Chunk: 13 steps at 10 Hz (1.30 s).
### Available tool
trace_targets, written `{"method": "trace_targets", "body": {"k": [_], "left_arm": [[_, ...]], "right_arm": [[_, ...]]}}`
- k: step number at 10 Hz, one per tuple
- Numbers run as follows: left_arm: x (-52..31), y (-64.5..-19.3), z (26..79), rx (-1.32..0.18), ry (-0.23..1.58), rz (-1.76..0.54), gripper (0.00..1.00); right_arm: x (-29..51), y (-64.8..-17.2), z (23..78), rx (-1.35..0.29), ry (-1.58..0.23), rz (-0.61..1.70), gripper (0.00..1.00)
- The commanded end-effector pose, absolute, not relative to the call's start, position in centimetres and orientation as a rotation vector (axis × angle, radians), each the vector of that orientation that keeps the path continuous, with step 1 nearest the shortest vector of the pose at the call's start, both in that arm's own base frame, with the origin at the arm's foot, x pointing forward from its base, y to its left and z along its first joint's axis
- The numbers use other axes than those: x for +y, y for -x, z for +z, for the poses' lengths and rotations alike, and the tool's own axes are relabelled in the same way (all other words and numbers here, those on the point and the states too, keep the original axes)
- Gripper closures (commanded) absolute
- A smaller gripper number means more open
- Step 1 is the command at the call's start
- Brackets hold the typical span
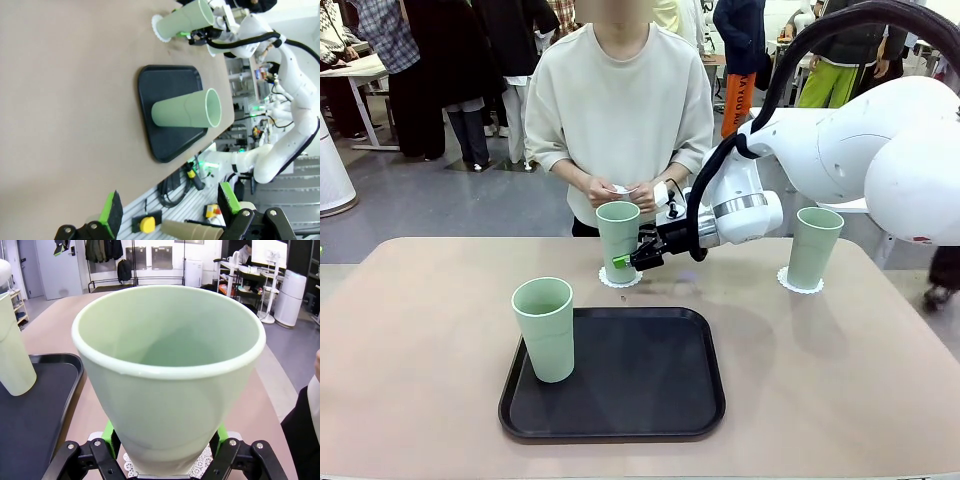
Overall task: Place coasters on the table and set cups on them.
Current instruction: Take one Reusable plastic cup from the Flat Tray and place it on a coaster set by the human.
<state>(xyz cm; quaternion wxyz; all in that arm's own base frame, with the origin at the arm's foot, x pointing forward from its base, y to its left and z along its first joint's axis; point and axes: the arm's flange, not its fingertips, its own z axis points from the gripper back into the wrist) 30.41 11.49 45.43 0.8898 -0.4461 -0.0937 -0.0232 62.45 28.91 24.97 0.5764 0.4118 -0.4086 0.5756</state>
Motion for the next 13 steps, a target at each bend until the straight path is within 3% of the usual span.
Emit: {"method": "trace_targets", "body": {"k": [1, 3, 9, 13], "left_arm": [[11.6, -30.4, 45.5, -0.202, 0.942, -0.054, 0.00], [11.6, -30.4, 45.5, -0.202, 0.942, -0.054, 0.00], [11.6, -30.4, 45.5, -0.202, 0.942, -0.054, 0.00], [11.6, -30.4, 45.5, -0.202, 0.942, -0.054, 0.00]], "right_arm": [[29.2, -63.4, 24.9, -0.965, -0.981, 1.350, 0.17], [29.3, -63.2, 25.0, -0.951, -0.999, 1.356, 0.00], [29.0, -63.0, 25.0, -0.895, -0.990, 1.347, 0.00], [28.2, -63.0, 25.3, -0.741, -0.850, 1.325, 0.00]]}}
